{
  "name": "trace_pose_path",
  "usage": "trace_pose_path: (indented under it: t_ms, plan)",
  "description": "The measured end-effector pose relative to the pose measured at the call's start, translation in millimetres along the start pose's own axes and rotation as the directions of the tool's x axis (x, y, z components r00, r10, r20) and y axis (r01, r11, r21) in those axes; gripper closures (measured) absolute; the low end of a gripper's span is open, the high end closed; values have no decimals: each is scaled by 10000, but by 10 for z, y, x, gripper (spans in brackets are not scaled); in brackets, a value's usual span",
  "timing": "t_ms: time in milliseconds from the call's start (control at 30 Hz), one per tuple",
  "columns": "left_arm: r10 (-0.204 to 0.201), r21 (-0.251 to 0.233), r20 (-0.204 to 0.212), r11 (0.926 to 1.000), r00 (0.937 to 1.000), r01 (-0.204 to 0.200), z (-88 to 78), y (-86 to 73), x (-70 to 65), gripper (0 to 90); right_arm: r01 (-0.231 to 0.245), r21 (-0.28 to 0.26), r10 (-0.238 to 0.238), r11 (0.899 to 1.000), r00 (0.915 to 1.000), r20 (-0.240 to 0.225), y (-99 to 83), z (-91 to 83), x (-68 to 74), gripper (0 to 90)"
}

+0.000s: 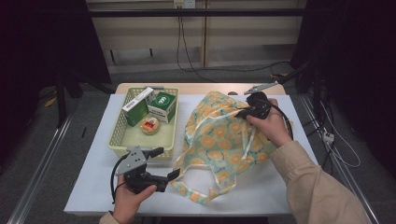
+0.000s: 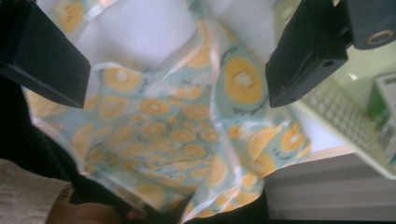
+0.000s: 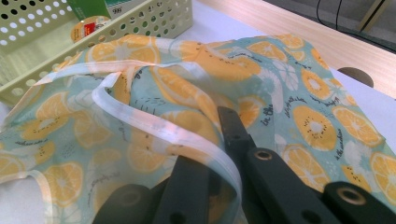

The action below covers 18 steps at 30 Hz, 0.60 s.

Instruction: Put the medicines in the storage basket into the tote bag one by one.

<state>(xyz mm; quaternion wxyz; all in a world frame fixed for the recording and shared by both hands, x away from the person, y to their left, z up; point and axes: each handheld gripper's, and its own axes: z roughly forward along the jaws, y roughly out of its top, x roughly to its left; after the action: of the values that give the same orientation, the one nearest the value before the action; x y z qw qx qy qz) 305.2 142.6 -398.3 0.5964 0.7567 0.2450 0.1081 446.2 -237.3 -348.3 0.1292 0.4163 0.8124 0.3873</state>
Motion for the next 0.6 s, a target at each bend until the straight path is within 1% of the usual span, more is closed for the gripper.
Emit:
trace_pose_path:
  t_ms: [33, 67, 133, 200, 267, 333, 367, 400, 433, 467, 500, 533, 600]
  plan:
    - [-7, 23, 86, 10000, 10000, 7, 25, 19, -13, 98, -31, 23, 31, 10000, 10000, 4, -1, 3, -2, 897]
    - [19, 63, 82, 10000, 10000, -19, 47, 35, -15, 103, -38, 45, 37, 10000, 10000, 13, -1, 5, -3, 897]
    - [-88, 130, 104, 9999, 9999, 86, 88, 49, -8, 114, -88, 53, 88, 9999, 10000, 39, 0, 11, -1, 897]
    - [-196, 230, 262, 9996, 9995, 190, 132, 46, -20, 145, -78, 32, 78, 10000, 10000, 43, 3, 21, 3, 897]
    - [-107, 437, 505, 9990, 9987, 85, 193, 29, -54, 193, -32, 52, 32, 10000, 10000, 37, 5, 32, 9, 898]
    - [-16, 704, 652, 9975, 9979, -30, 268, 0, -80, 294, -66, 83, 65, 9999, 10000, 29, 4, 38, 6, 897]
    - [5, 882, 496, 9961, 9988, -49, 302, -12, -85, 366, -61, 66, 60, 10000, 10000, 54, 3, 42, 1, 898]
    - [-46, 986, 349, 9951, 9994, 11, 336, -28, -82, 459, -116, 55, 116, 9999, 9999, 42, 3, 46, -1, 897]
    - [-180, 1074, 239, 9941, 9996, 154, 370, -42, -78, 584, -144, 51, 144, 9999, 9999, 6, 2, 50, -1, 897]
    - [-286, 1187, 255, 9926, 9993, 253, 402, -54, -75, 664, -140, 37, 140, 9999, 9999, -3, 3, 52, 0, 897]
    - [-291, 1327, 225, 9908, 9993, 258, 434, -62, -92, 728, -154, 11, 154, 9999, 9999, -19, 4, 52, 5, 897]
    - [-230, 1443, 298, 9894, 9993, 185, 466, -66, -116, 781, -158, 23, 159, 9999, 9999, -44, 5, 51, 9, 897]
    - [-199, 1657, 296, 9861, 9994, 147, 523, -76, -149, 854, -177, 50, 177, 9998, 9998, -52, 7, 52, 20, 897]
